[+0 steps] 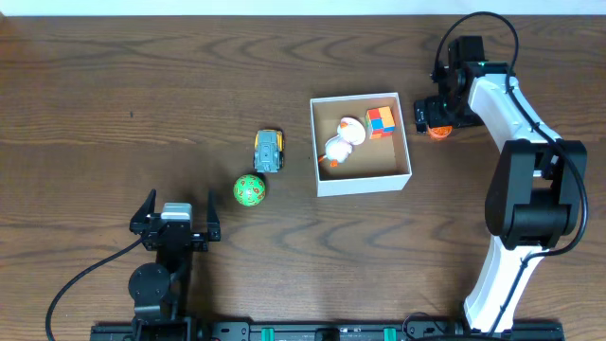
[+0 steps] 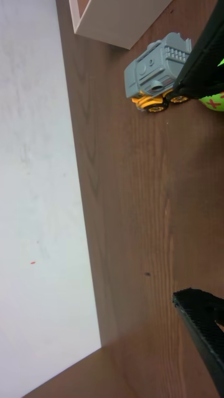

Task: Pack container
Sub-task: 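Move the right gripper to the orange round container, then lower and close the right gripper on the orange container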

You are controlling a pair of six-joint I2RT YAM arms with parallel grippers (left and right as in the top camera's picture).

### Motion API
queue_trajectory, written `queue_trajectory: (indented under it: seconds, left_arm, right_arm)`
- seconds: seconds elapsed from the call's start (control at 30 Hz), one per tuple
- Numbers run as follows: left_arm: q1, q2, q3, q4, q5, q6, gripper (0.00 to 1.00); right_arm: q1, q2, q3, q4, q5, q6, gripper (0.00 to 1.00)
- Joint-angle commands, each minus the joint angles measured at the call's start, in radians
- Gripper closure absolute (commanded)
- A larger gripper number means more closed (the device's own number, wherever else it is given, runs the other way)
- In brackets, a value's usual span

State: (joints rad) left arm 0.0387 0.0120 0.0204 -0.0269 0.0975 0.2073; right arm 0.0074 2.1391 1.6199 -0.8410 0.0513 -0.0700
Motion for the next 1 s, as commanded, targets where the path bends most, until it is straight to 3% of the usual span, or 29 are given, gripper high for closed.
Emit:
queue_trajectory:
  seconds: [0.0, 0.97]
  left_arm:
    - [0.004, -0.001, -0.016, -0.036, 0.008, 0.005, 0.02]
    - [0.004, -0.001, -0.016, -0.036, 0.008, 0.005, 0.02]
  right_arm:
    - [-0.005, 0.018, -0.005, 0.009, -0.008, -0.014, 0.01]
    - [-0.003, 0.040, -0.007, 0.022, -0.034, -0.008, 0.01]
